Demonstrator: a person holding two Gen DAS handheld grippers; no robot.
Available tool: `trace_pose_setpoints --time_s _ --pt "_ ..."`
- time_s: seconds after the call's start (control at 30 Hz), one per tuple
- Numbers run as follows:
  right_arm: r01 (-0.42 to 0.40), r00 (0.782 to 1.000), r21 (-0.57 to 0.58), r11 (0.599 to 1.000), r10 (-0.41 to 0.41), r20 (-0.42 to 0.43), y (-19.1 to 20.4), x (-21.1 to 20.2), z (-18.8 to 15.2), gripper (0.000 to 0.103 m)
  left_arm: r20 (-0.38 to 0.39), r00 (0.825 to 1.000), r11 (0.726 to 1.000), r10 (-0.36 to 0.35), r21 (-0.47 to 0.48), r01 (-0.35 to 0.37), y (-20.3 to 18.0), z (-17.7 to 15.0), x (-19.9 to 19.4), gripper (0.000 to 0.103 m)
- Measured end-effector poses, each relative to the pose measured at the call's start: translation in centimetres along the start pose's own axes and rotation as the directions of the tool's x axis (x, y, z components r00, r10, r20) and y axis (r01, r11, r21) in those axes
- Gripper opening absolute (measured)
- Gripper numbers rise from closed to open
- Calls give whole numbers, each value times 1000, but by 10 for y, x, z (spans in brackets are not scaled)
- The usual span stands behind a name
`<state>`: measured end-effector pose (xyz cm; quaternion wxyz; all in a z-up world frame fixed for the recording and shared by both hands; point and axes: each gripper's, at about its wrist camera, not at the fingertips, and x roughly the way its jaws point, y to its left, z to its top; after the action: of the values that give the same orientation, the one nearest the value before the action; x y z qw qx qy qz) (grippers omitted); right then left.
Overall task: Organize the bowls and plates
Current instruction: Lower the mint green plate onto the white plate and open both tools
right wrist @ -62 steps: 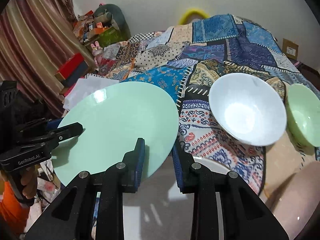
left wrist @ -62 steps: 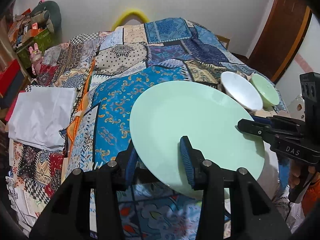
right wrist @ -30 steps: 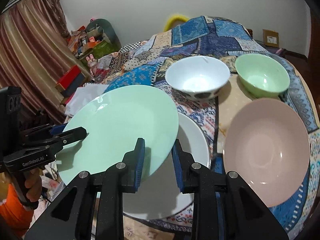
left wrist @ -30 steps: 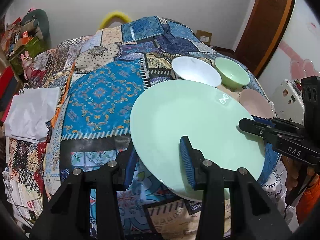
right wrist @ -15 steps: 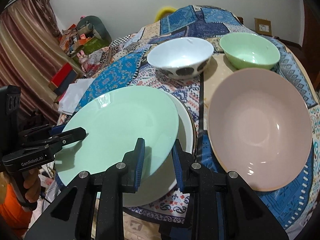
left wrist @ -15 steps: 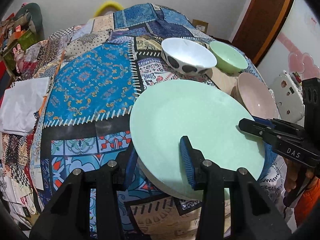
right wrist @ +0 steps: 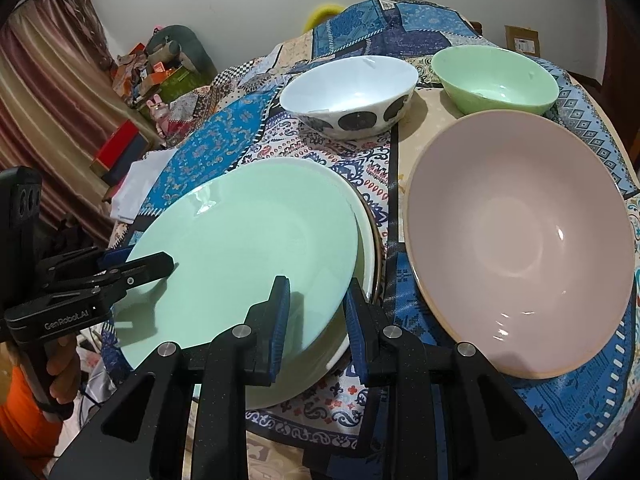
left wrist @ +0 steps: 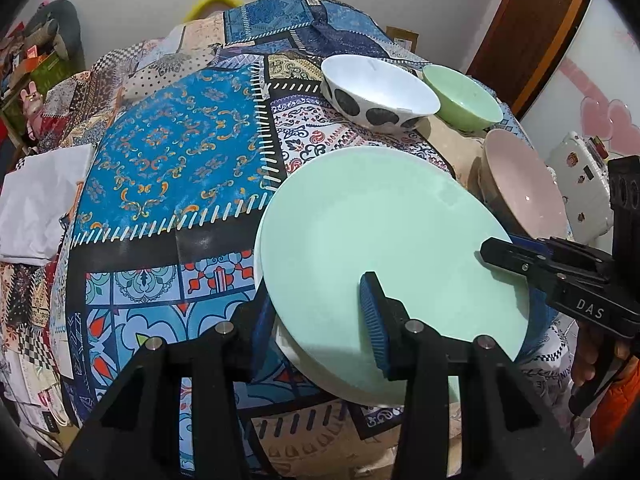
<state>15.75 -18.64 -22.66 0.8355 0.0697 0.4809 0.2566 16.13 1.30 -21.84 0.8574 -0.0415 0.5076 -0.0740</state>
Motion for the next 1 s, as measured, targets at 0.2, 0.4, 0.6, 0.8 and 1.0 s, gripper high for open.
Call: trace_pose_setpoints --time_s 0.2,0.4,0.6,0.8,1.0 --pt "-2 1000 0 1000 2 2 0 2 -1 25 -7 1000 1000 -1 -8 1 3 0 5 42" --pt "26 1000 -30 999 -26 7 5 1 -1 25 -9 1000 1000 6 -7 -6 4 4 7 42" --pt "31 999 -40 999 -30 11 4 -1 -2 26 -16 1000 1000 -2 -14 2 5 6 9 42" --pt "24 1000 -43 999 -24 16 5 -2 -4 26 -25 1000 1000 -4 -8 4 3 7 11 43" --pt "66 998 -72 995 -65 21 7 -7 -8 28 -32 999 1000 -5 -5 5 2 7 13 43"
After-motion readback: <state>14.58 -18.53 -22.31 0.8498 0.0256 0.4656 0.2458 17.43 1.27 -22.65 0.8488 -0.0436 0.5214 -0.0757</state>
